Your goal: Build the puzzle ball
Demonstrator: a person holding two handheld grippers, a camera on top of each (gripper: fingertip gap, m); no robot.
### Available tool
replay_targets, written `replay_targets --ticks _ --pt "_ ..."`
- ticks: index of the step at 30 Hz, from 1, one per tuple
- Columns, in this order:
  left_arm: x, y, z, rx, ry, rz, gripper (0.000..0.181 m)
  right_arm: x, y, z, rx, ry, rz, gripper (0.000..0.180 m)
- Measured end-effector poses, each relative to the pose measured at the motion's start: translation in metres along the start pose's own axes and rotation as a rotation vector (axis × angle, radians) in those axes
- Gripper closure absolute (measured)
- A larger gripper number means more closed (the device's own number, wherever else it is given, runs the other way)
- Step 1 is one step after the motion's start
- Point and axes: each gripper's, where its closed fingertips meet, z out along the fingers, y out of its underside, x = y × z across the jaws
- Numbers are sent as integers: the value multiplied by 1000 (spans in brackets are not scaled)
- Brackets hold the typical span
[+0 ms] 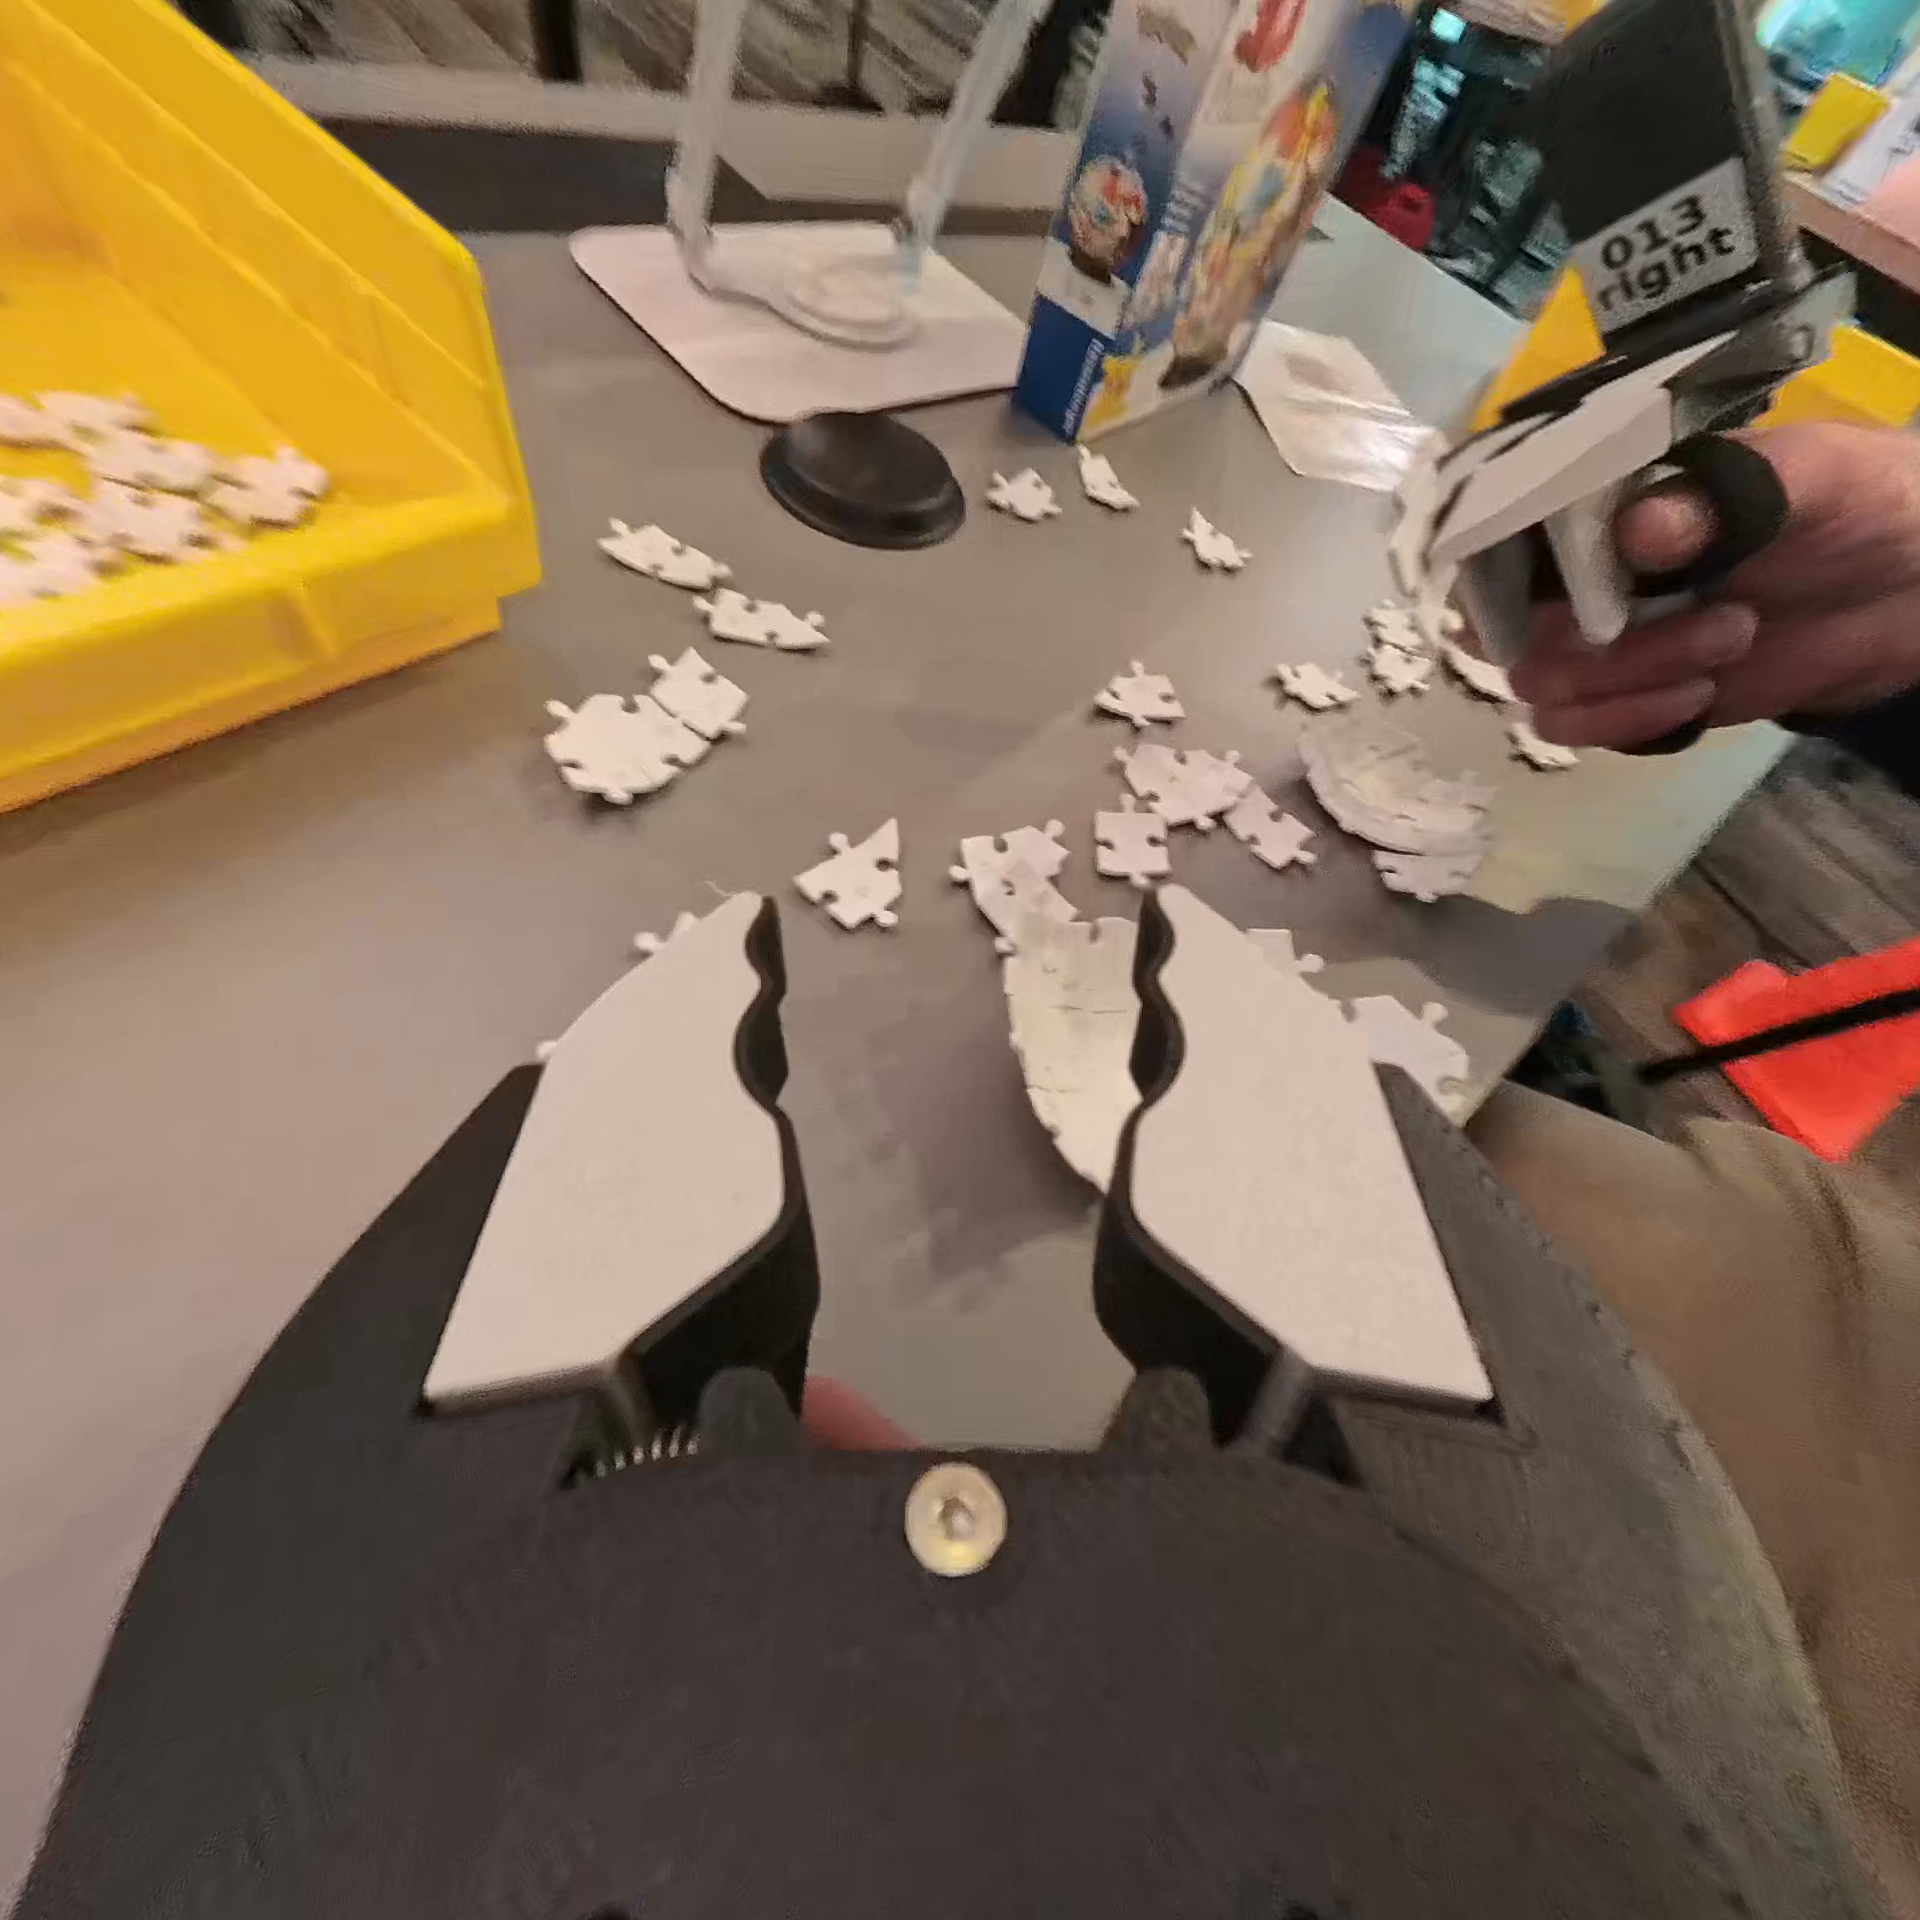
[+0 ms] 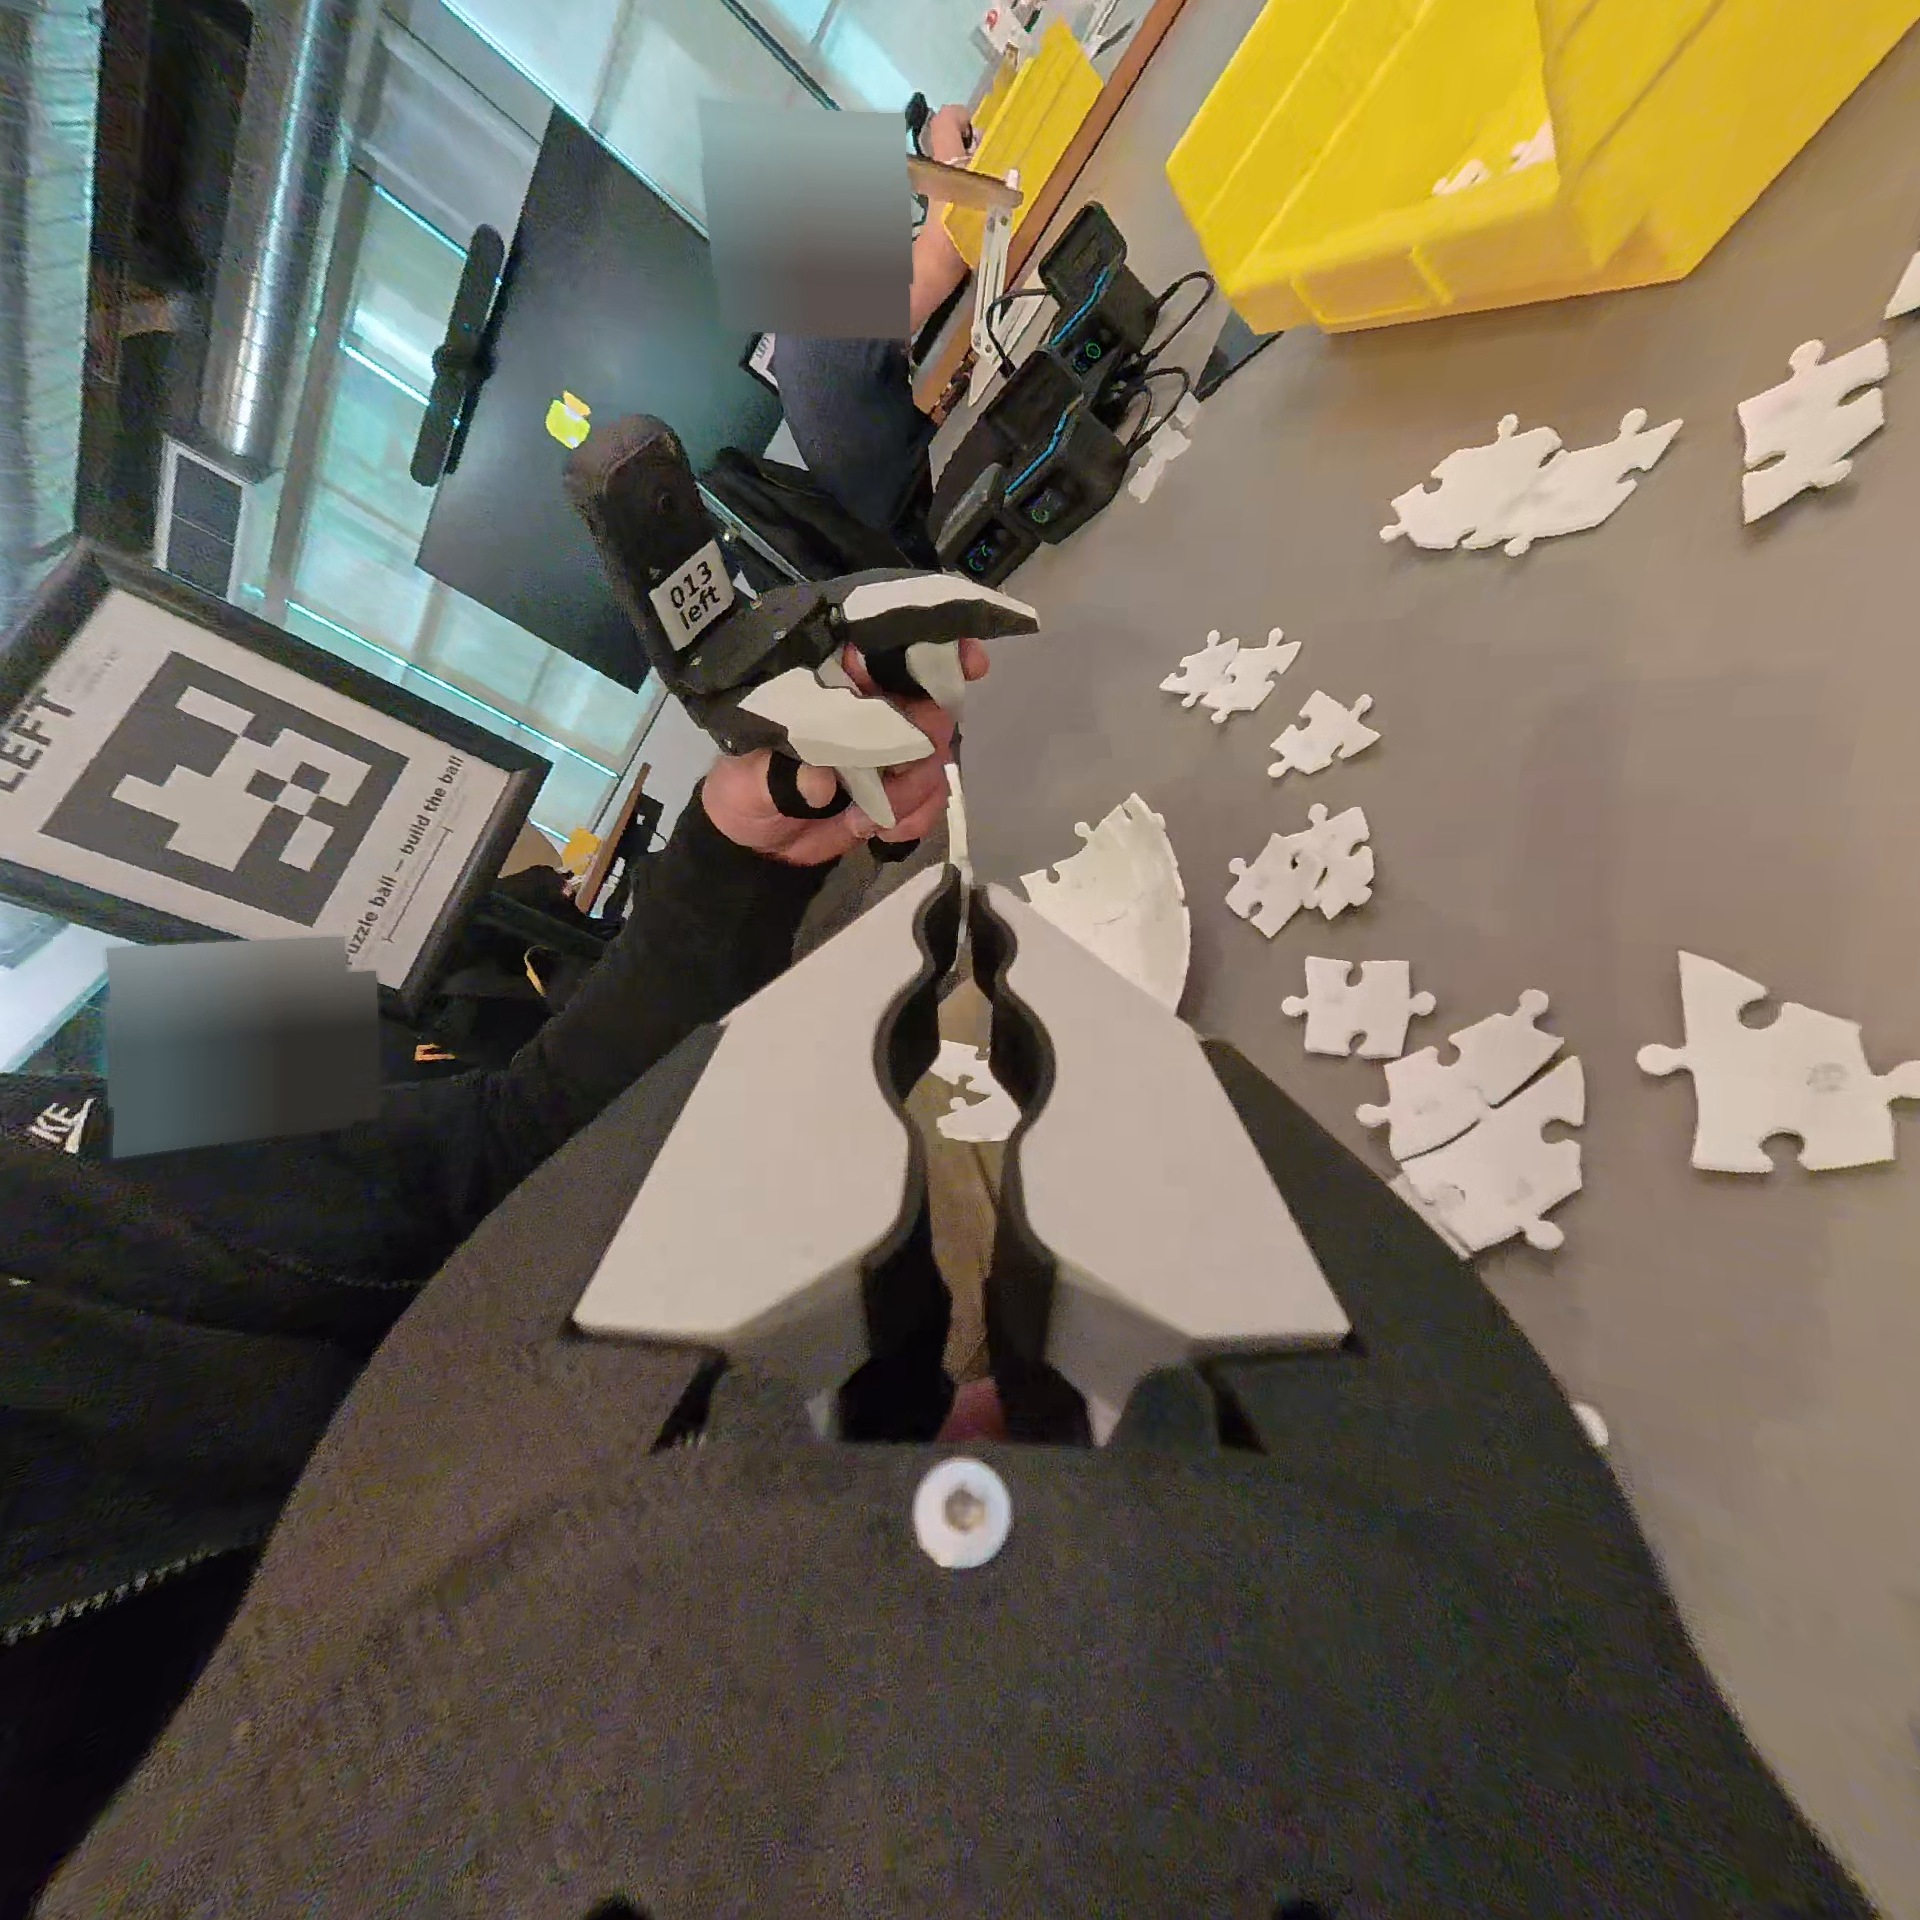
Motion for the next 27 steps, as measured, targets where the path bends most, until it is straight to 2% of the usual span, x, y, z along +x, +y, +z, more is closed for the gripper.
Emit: replay_targets --ticks 6,8,12,14,17,22,27 --pt "-2 9 10 -150 -1 24 122 -14 -2 -9 27 8 37 180" --pt "8 12 13 -195 54 11 121 -17 0 -13 39 7 49 180" --pt "15 28 8 -248 40 16 120 7 34 -8 -139 157 -15 180" --pt "17 47 9 -277 25 11 120 29 49 -7 -247 278 -78 180" --pt "15 73 13 -311 -1 -15 119 46 68 1 -374 347 -118 180" --pt "23 80 25 -293 76 -92 120 66 76 8 -470 412 -153 180" --pt "15 68 29 -296 88 -116 126 67 76 11 -488 375 -123 180"
